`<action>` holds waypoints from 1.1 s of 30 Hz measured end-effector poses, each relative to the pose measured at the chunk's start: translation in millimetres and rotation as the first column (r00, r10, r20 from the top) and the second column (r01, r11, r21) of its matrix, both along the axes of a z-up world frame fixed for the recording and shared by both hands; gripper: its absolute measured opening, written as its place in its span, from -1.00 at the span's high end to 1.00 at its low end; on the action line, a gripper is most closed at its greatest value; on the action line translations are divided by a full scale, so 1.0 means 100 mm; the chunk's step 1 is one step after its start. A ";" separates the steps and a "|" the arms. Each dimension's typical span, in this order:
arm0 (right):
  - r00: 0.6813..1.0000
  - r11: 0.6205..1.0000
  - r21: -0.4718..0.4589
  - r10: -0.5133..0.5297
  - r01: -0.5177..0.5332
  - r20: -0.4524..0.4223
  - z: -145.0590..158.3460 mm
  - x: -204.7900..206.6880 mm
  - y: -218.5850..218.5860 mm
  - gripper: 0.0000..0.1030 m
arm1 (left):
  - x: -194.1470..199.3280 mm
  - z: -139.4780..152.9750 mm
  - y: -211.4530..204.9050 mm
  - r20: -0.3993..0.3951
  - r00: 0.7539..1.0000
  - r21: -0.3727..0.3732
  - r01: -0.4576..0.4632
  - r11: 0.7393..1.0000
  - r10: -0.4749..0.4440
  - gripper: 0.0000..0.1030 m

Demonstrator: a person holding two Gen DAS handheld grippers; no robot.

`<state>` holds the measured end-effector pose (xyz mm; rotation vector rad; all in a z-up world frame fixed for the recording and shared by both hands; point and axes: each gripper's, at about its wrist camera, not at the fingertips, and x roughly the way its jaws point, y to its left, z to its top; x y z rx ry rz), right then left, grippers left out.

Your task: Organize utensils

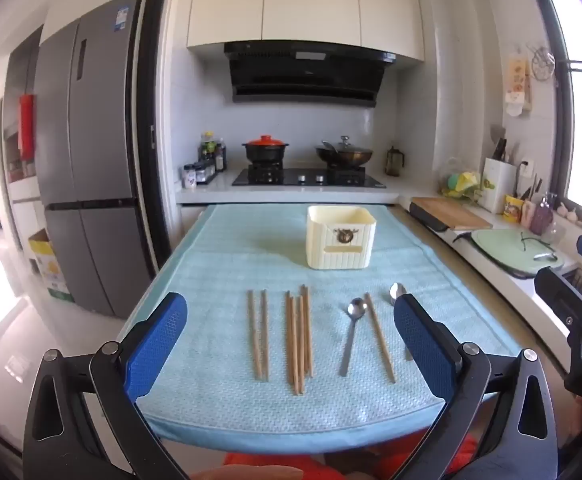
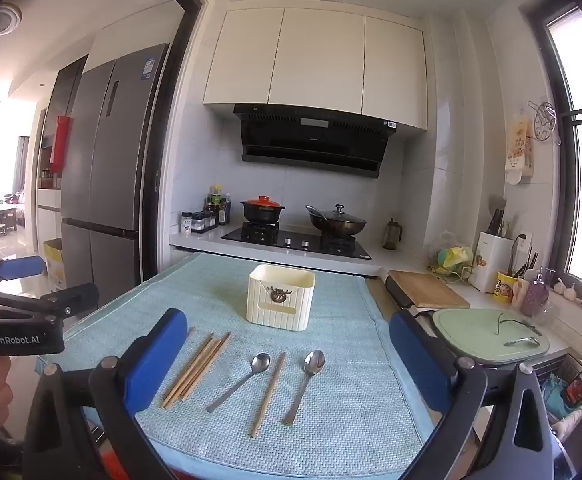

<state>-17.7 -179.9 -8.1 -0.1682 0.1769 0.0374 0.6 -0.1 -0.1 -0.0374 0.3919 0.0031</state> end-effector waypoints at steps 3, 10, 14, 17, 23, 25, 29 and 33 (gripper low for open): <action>1.000 1.000 0.011 -0.002 0.002 -0.006 0.00 0.00 0.00 -1.00 | -0.02 -0.02 -0.01 0.001 1.000 -0.001 0.003 1.000 -0.003 -0.99; 1.000 1.000 0.003 -0.007 0.007 -0.010 0.03 0.02 0.10 -1.00 | -0.02 -0.02 -0.02 -0.017 1.000 -0.001 0.003 1.000 -0.003 -0.99; 1.000 1.000 0.006 -0.006 0.006 -0.009 0.04 0.03 0.09 -1.00 | -0.06 0.00 -0.03 -0.017 1.000 0.004 0.001 1.000 -0.001 -0.99; 1.000 1.000 0.010 -0.004 0.004 -0.005 0.03 0.02 0.03 -1.00 | 0.01 -0.05 -0.01 -0.026 1.000 0.002 0.005 1.000 -0.005 -0.99; 1.000 1.000 0.012 0.005 -0.005 -0.006 0.02 0.01 0.04 -1.00 | 0.01 -0.06 0.00 -0.026 1.000 -0.001 0.010 1.000 -0.010 -0.99; 1.000 1.000 0.013 0.006 -0.006 -0.006 0.02 0.01 0.05 -1.00 | 0.00 -0.06 0.00 -0.024 1.000 -0.001 0.013 1.000 -0.013 -0.99; 1.000 1.000 0.016 0.006 -0.006 -0.006 0.02 0.02 0.04 -1.00 | 0.02 -0.07 -0.03 -0.023 1.000 0.004 0.015 1.000 -0.015 -0.99; 1.000 1.000 0.017 0.006 -0.006 -0.007 0.02 0.02 0.04 -1.00 | 0.02 -0.06 -0.01 -0.028 0.999 0.003 0.018 1.000 -0.018 -0.99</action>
